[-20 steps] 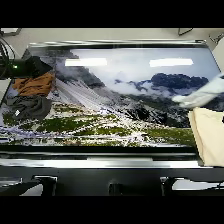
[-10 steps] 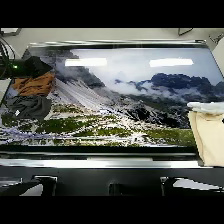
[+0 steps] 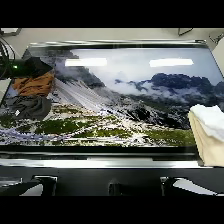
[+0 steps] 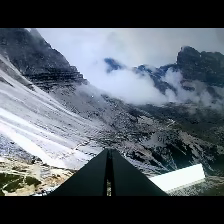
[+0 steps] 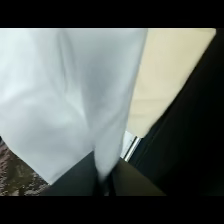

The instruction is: Fold the clothes and pants, and hang the long-sleeved shirts on hangers.

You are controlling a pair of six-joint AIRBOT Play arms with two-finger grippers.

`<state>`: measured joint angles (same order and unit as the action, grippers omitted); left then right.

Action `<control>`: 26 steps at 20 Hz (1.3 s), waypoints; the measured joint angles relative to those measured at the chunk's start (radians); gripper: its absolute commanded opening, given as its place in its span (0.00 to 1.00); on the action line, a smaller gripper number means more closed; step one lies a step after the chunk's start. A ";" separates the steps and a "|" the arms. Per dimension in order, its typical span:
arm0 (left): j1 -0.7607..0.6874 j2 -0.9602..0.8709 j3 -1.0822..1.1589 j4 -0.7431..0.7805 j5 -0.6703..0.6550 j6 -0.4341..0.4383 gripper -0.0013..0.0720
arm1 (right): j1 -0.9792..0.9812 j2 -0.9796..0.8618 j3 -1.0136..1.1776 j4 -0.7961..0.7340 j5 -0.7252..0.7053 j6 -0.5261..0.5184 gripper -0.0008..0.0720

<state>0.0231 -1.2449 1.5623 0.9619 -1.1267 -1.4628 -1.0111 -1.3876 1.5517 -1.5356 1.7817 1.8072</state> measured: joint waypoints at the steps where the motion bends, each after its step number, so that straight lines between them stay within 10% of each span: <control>1: 0.000 0.000 0.000 0.000 0.000 0.000 0.05 | 0.000 0.014 -0.056 -0.021 -0.024 -0.001 0.07; 4: 0.000 0.000 0.000 0.000 -0.001 0.000 0.05 | -0.001 0.039 -0.204 -0.058 -0.083 -0.011 0.15; 7: 0.000 0.000 0.000 0.000 -0.001 0.000 0.05 | -0.001 0.048 -0.293 -0.080 -0.130 -0.016 0.85; 14: -0.005 -0.001 0.074 0.023 0.063 0.006 0.05 | 0.015 0.054 -0.105 0.119 -0.302 -0.128 0.87; 17: -0.041 -0.026 0.151 0.259 0.120 -0.061 0.05 | 0.140 0.063 0.087 0.275 -0.461 -0.179 0.87; 18: -0.055 -0.043 0.165 0.365 0.116 -0.105 0.14 | 0.206 0.063 0.124 0.300 -0.494 -0.187 0.87; 20: -0.074 -0.093 0.177 0.512 0.043 -0.174 0.98 | 0.371 0.056 0.160 0.316 -0.513 -0.193 0.88; 26: -0.116 -0.154 -0.075 0.524 -0.257 -0.209 0.99 | 0.800 -0.047 0.051 0.241 -0.333 -0.138 0.96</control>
<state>-0.0933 -1.3987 1.4872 1.4860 -1.3834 -1.6718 -0.2108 -1.4345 1.6024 -1.2945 1.4487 1.6695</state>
